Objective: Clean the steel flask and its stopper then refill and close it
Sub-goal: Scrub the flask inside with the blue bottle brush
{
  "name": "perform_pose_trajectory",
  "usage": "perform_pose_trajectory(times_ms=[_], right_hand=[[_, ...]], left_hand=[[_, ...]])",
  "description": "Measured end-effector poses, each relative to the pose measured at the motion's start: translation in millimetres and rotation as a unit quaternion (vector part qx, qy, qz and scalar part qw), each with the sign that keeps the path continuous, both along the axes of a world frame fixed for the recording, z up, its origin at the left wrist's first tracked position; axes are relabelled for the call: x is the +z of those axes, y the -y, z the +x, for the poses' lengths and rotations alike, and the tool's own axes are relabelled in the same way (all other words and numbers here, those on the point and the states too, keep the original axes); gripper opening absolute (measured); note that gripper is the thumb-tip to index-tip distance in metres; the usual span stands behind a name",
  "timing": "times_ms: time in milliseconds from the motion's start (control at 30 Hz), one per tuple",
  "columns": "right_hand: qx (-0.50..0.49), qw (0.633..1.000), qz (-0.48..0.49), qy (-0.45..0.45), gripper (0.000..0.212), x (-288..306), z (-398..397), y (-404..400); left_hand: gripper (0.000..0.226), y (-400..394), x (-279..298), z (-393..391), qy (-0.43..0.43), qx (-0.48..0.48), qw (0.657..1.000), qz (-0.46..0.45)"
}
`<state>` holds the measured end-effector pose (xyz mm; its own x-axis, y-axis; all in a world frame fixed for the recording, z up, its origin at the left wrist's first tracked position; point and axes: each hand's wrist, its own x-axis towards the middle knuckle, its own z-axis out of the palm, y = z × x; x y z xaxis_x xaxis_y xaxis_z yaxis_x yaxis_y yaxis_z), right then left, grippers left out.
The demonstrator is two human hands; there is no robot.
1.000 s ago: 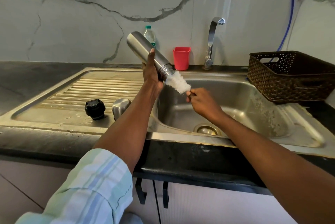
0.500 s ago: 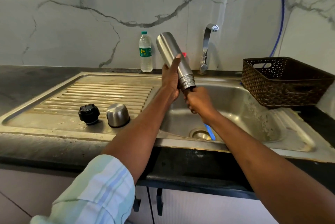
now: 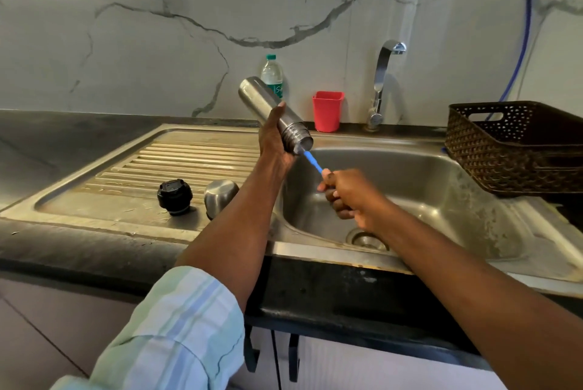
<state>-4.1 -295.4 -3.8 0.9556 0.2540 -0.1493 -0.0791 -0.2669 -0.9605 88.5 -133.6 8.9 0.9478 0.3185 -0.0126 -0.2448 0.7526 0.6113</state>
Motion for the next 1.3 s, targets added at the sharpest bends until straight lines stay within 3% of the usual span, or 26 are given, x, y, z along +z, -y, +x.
perform_pose_trajectory(times_ms=[33, 100, 133, 200, 267, 300, 400, 433, 467, 500, 533, 600, 633, 667, 733, 767, 833, 900, 933, 967, 1033, 1067, 1133, 1200, 1267, 1300], right_hand=[[0.032, 0.978, 0.16, -0.13, 0.028, 2.1, -1.8, 3.0], [0.058, 0.942, 0.262, -0.202, 0.03, 2.9, -3.1, 9.2], [0.047, 0.962, 0.213, -0.164, 0.032, 3.1, -5.3, 9.4], [-0.017, 0.997, -0.067, 0.046, 0.034, 0.6, -8.0, 2.9], [-0.076, 0.9, -0.34, 0.263, 0.032, -3.0, -10.4, -3.1], [-0.088, 0.859, -0.388, 0.322, 0.034, -3.4, -13.0, -6.4], [-0.084, 0.794, -0.453, 0.395, 0.036, -2.8, -18.5, -10.8], [-0.092, 0.819, -0.432, 0.366, 0.033, -1.1, -17.0, -11.3], [-0.092, 0.884, -0.348, 0.299, 0.03, 0.6, -13.4, -10.1], [-0.061, 0.959, -0.206, 0.185, 0.028, 3.1, -7.2, -8.1], [-0.02, 0.998, -0.028, 0.05, 0.029, 5.6, -1.7, -4.1], [0.051, 0.951, 0.259, -0.159, 0.029, 9.0, 1.6, 7.8], [0.063, 0.94, 0.287, -0.174, 0.029, 9.0, 3.5, 12.2], [0.056, 0.956, 0.248, -0.148, 0.03, 8.1, 4.9, 12.0], [-0.004, 1.0, 0.025, 0.006, 0.032, 3.8, 6.2, 2.8], [-0.041, 0.988, -0.105, 0.109, 0.031, 2.2, 4.3, -2.4], [-0.072, 0.905, -0.316, 0.274, 0.032, 0.1, -2.8, -9.2], [-0.087, 0.842, -0.399, 0.351, 0.032, -1.5, -7.9, -11.8], [-0.097, 0.833, -0.413, 0.356, 0.031, 0.0, -8.2, -11.7], [-0.107, 0.857, -0.38, 0.332, 0.029, 1.7, -6.9, -12.5], [-0.075, 0.978, -0.122, 0.149, 0.024, 5.9, 3.8, -15.9], [-0.031, 0.998, 0.054, 0.009, 0.026, 8.6, 4.9, -16.9], [0.03, 0.941, 0.303, -0.149, 0.03, 10.7, 9.6, -6.4], [0.035, 0.945, 0.293, -0.139, 0.034, 13.6, 10.4, 11.2], [-0.025, 0.999, 0.047, -0.012, 0.036, 18.8, 8.3, 20.2], [-0.076, 0.988, -0.109, 0.082, 0.033, 19.2, 8.5, 23.2]], left_hand=[[0.056, 2.8, 1.9, -2.8, 0.008, -0.015, 1.0, 0.004], [0.054, 5.5, 3.6, -4.8, 0.022, -0.031, 0.999, -0.006], [0.058, 7.1, 3.8, -4.5, 0.022, -0.03, 0.999, -0.011], [0.073, 9.7, 1.7, -4.6, 0.021, -0.008, 1.0, -0.018], [0.096, 10.4, 0.4, -2.2, 0.01, 0.026, 0.999, -0.028], [0.106, 9.1, -1.3, 1.0, 0.006, 0.038, 0.999, -0.023], [0.113, 8.5, -6.1, 9.3, -0.001, 0.042, 0.999, -0.028], [0.111, 11.3, -4.9, 5.2, -0.006, 0.031, 0.999, -0.012], [0.107, 12.6, -4.2, 4.0, -0.007, 0.019, 1.0, 0.002], [0.097, 11.4, -3.1, 3.7, -0.006, 0.006, 1.0, 0.015], [0.083, 10.4, -2.0, 2.1, -0.003, -0.016, 0.999, 0.029], [0.063, 9.8, -3.3, 0.7, 0.006, -0.056, 0.998, 0.036], [0.058, 11.0, -2.8, 1.3, 0.009, -0.07, 0.997, 0.033], [0.054, 13.2, -0.8, -0.5, 0.01, -0.075, 0.996, 0.04], [0.051, 19.2, 1.5, -4.3, 0.002, -0.058, 0.996, 0.067], [0.062, 21.4, 2.7, -6.1, -0.009, -0.042, 0.996, 0.077], [0.102, 22.3, -2.2, 0.0, -0.047, 0.012, 0.994, 0.099], [0.116, 20.6, -11.2, 13.0, -0.051, 0.03, 0.993, 0.105], [0.114, 22.4, -10.8, 13.7, -0.046, 0.029, 0.993, 0.108], [0.111, 23.4, -10.4, 12.1, -0.042, 0.026, 0.993, 0.109], [0.104, 24.0, -5.7, 9.4, -0.038, 0.029, 0.991, 0.123], [0.097, 23.5, -3.5, 9.3, -0.034, 0.018, 0.991, 0.128], [0.069, 27.8, -0.6, 7.4, -0.015, -0.032, 0.992, 0.118], [0.052, 36.3, -1.1, 13.7, -0.006, -0.067, 0.993, 0.1], [0.054, 49.7, -1.1, 18.3, 0.013, -0.062, 0.992, 0.106], [0.061, 57.8, -0.8, 21.4, 0.018, -0.054, 0.993, 0.1]])
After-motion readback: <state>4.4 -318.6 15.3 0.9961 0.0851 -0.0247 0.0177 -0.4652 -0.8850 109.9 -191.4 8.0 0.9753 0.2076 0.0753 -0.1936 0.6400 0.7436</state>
